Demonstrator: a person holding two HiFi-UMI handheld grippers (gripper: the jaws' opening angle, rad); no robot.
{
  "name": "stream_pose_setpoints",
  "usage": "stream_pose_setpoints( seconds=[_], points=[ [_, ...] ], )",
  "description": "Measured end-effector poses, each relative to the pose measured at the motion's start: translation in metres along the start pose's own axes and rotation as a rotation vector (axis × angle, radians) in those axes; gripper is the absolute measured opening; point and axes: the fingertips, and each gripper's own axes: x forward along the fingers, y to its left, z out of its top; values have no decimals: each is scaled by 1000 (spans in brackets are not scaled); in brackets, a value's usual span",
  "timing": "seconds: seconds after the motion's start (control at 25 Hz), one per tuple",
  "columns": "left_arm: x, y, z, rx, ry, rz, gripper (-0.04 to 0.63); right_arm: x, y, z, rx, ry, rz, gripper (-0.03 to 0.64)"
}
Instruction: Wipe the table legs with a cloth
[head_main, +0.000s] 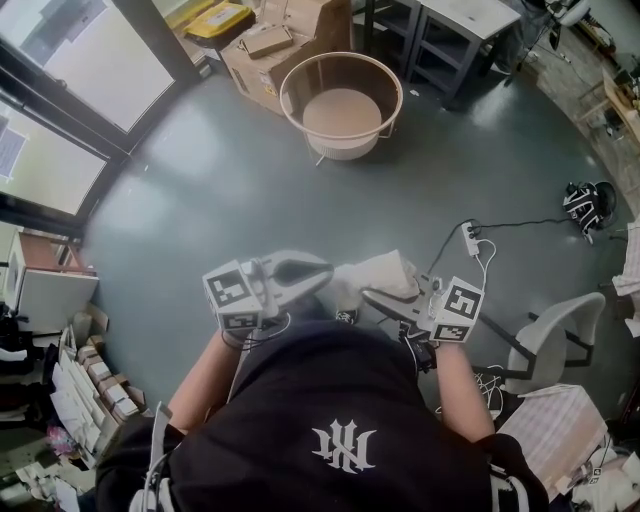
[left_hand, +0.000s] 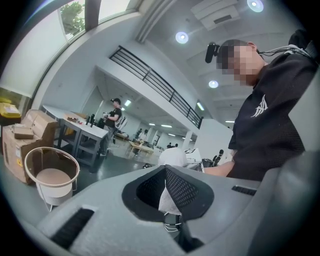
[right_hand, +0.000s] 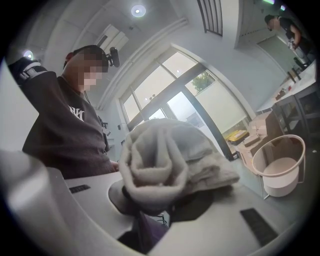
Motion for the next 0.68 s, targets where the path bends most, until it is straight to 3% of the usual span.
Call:
stream_pose_setpoints(
  seconds=[0.24,0.68],
  points=[
    [-3,-1,-1,-3,-15,-4,6,-3,0,-6,8,23,-8,87],
    [-2,17,-35,-43,67,23,6,-3,-10,-7,-2,60,-30,87]
  ],
)
